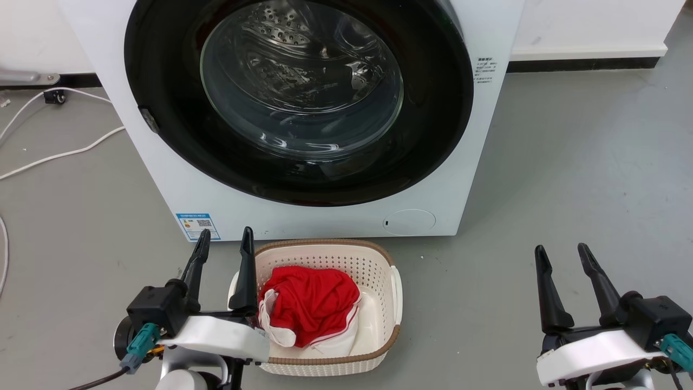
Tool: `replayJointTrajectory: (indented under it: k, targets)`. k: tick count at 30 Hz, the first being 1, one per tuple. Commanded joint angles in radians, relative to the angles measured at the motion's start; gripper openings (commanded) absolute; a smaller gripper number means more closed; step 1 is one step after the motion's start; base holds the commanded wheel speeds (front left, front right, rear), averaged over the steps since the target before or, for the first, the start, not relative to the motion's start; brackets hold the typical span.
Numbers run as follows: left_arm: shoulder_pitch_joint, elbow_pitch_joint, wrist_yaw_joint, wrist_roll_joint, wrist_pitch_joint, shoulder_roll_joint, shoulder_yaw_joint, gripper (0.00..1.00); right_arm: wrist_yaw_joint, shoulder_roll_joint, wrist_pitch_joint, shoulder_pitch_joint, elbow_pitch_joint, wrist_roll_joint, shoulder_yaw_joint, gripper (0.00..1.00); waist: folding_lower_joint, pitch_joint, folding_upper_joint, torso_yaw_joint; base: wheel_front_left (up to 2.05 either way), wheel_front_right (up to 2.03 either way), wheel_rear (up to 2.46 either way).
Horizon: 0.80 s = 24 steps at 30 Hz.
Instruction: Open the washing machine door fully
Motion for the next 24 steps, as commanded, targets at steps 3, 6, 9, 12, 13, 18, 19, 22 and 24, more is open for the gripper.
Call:
replayJointTrajectory:
  k: [3,6,9,12,13,18,19,22,24]
  targets:
    - [0.007,-0.009,0.006,0.037,-0.012,0.002,-0.003,1.00,0.000,0.004,-0.010,-0.001,-0.012,-0.040,0.001,1.00,0.0000,0.001,0.0000,0.000,0.00,0.00,0.00]
    - [0.008,-0.008,0.010,0.064,-0.019,0.002,-0.008,1.00,0.000,0.004,-0.010,0.000,-0.013,-0.067,0.000,1.00,0.0000,0.002,0.0000,0.000,0.00,0.00,0.00]
    - [0.010,-0.008,0.013,0.088,-0.023,0.002,-0.011,1.00,0.000,0.004,-0.013,0.002,-0.015,-0.095,-0.002,1.00,0.0000,0.003,0.0000,0.000,0.00,0.00,0.00]
    - [0.013,-0.008,0.014,0.114,-0.030,0.002,-0.014,1.00,0.000,0.004,-0.017,0.004,-0.015,-0.116,-0.002,1.00,0.0000,0.003,0.0000,0.001,0.00,0.00,0.00]
    - [0.013,-0.008,0.015,0.122,-0.031,0.002,-0.014,1.00,0.000,0.004,-0.018,0.005,-0.015,-0.123,-0.002,1.00,0.0000,0.004,0.0000,0.002,0.00,0.00,0.00]
    - [0.015,-0.009,0.019,0.162,-0.041,0.002,-0.018,1.00,0.000,0.005,-0.027,0.006,-0.016,-0.153,0.001,1.00,0.0000,0.005,0.0000,0.002,0.00,0.00,0.00]
    - [0.016,-0.009,0.020,0.169,-0.043,0.002,-0.019,1.00,0.000,0.005,-0.027,0.007,-0.016,-0.159,0.002,1.00,0.0000,0.005,0.0000,0.002,0.00,0.00,0.00]
    - [0.018,-0.010,0.021,0.190,-0.047,0.002,-0.020,1.00,0.000,0.005,-0.034,0.008,-0.017,-0.175,0.005,1.00,0.0000,0.007,0.0000,0.001,0.00,0.00,0.00]
    - [0.019,-0.011,0.023,0.204,-0.052,0.002,-0.021,1.00,0.000,0.005,-0.037,0.009,-0.018,-0.189,0.006,1.00,0.0000,0.007,0.0000,0.000,0.00,0.00,0.00]
